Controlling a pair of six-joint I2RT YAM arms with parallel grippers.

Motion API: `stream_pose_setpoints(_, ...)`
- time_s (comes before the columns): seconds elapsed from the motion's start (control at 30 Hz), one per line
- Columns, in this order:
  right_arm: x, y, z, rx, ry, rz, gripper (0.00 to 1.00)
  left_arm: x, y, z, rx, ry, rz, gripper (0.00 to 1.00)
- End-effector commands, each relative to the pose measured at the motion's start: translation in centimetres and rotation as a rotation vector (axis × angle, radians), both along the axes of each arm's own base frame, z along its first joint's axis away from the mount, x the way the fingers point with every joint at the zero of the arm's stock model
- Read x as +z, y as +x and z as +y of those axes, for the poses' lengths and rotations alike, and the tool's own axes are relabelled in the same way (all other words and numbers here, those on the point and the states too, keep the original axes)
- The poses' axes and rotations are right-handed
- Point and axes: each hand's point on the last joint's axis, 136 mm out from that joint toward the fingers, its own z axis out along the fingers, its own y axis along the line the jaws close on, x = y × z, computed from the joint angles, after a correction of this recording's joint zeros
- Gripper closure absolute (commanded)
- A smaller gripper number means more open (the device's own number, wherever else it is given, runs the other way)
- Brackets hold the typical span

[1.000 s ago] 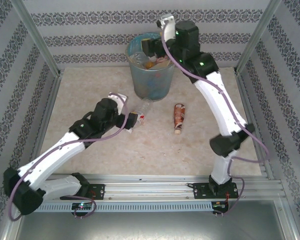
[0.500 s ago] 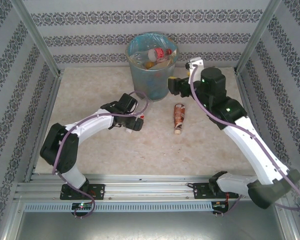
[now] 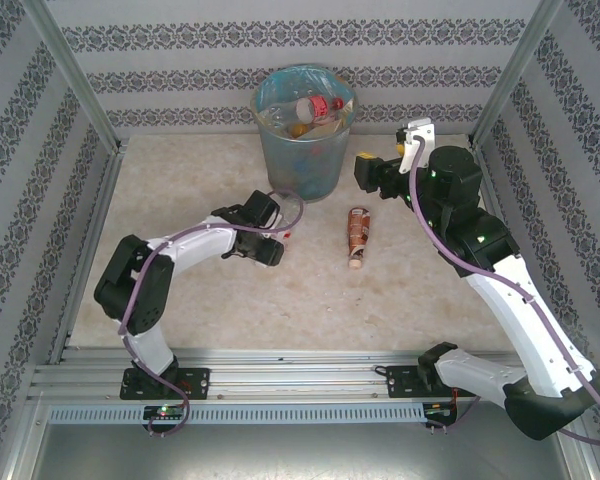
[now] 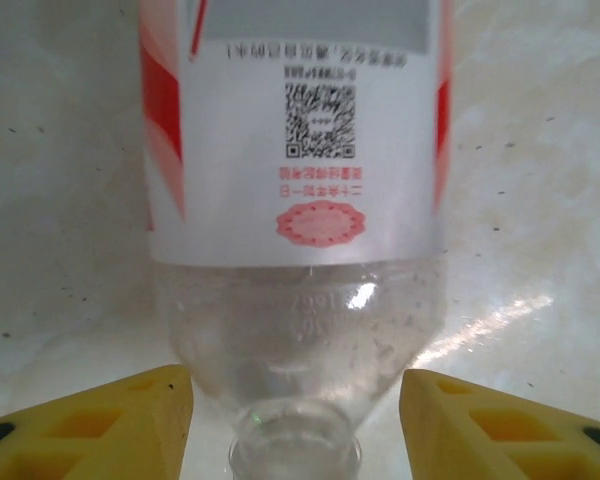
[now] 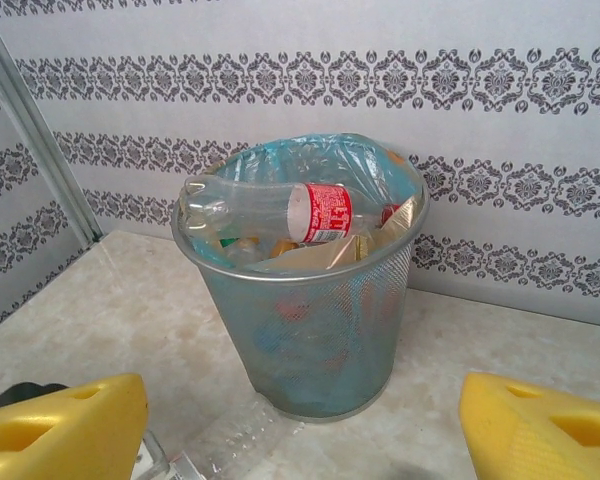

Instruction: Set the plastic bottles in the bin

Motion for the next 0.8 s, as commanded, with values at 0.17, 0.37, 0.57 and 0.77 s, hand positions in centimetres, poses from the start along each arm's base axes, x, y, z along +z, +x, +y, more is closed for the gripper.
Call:
stream_pose_setpoints(0.17, 0.6, 0.2, -0.7, -0.030, 0.007, -0.037, 0.19, 7.9, -3.2, 2.5, -0.065, -0.025, -0.143, 0.50)
stream_pose_setpoints(0.37, 0.3, 1.0, 0.0, -0.012, 0.010, -0.033, 0.19, 9.3, -2.9, 2.7, -0.028, -0.054, -0.199, 0.25)
stream_pose_setpoints(0.57, 0.8, 1.3, 1.3, 0.031, 0.047, -0.024, 0.19, 4.7, 1.5, -0.9, 0.006, -0.079, -0.087, 0.22)
stream_pose_setpoints(0.77, -0.2, 0.1, 0.6, 0.018, 0.031, -0.009, 0.19, 0.9, 4.3, -2.9, -0.005, -0.061, -0.037, 0.22)
